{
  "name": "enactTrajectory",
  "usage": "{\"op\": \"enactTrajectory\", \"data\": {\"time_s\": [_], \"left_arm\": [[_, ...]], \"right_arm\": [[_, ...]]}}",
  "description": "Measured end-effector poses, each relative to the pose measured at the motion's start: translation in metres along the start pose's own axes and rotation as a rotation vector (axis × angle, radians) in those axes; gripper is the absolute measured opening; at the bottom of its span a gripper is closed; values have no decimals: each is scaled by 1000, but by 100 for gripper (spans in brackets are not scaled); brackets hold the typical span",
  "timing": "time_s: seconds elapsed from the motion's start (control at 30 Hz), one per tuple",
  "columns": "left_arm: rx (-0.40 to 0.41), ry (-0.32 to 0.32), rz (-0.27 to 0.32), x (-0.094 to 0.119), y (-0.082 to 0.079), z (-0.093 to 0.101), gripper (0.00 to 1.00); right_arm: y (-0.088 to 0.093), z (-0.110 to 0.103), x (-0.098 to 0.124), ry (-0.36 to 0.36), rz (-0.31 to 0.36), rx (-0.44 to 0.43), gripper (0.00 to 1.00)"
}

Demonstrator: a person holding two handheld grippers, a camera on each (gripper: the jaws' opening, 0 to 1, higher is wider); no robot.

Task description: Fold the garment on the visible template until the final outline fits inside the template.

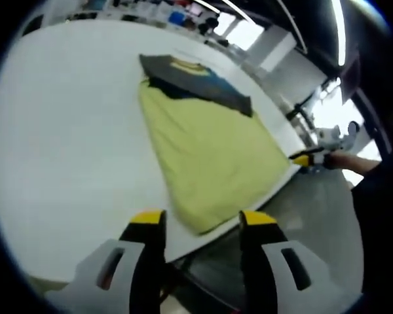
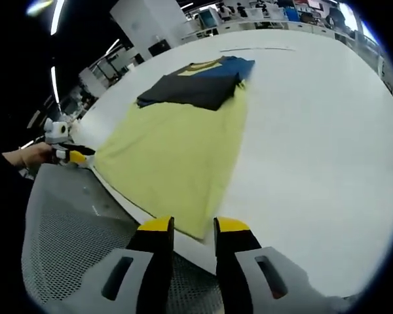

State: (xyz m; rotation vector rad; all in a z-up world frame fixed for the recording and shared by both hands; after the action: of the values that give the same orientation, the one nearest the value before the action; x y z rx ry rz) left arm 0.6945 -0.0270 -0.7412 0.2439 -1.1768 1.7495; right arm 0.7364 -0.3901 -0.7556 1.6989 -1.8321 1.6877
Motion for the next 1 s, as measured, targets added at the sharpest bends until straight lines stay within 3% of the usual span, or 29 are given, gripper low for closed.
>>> {"op": "enactTrajectory", "data": {"time_s": [0.53,0.7,1.0], "left_arm": [[4,26,-24,-8,0,2,28],[5,24,-30,-8,0,-1,24],[5,38,-55,-9,5,-2,15]], "right_arm": [[7,3,-5,-4,-41,9,11],[3,6,-5,9,-8,-17,13],[4,5,-10,1,-23,-10,7]]}}
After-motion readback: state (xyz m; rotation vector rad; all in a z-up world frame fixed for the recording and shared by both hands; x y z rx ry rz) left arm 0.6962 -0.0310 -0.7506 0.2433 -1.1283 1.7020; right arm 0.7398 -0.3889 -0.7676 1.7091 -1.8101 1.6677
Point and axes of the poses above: the point that each gripper's makers call its tool centre point, and the gripper's own axes: x roughly backward along the fingers, z roughly to its right, y roughly out of its underside, the point moved 2 cm from there along x, roughly backward along the fingers, and after that the axes turned 4 degrees about z, right-handed, at the moved point
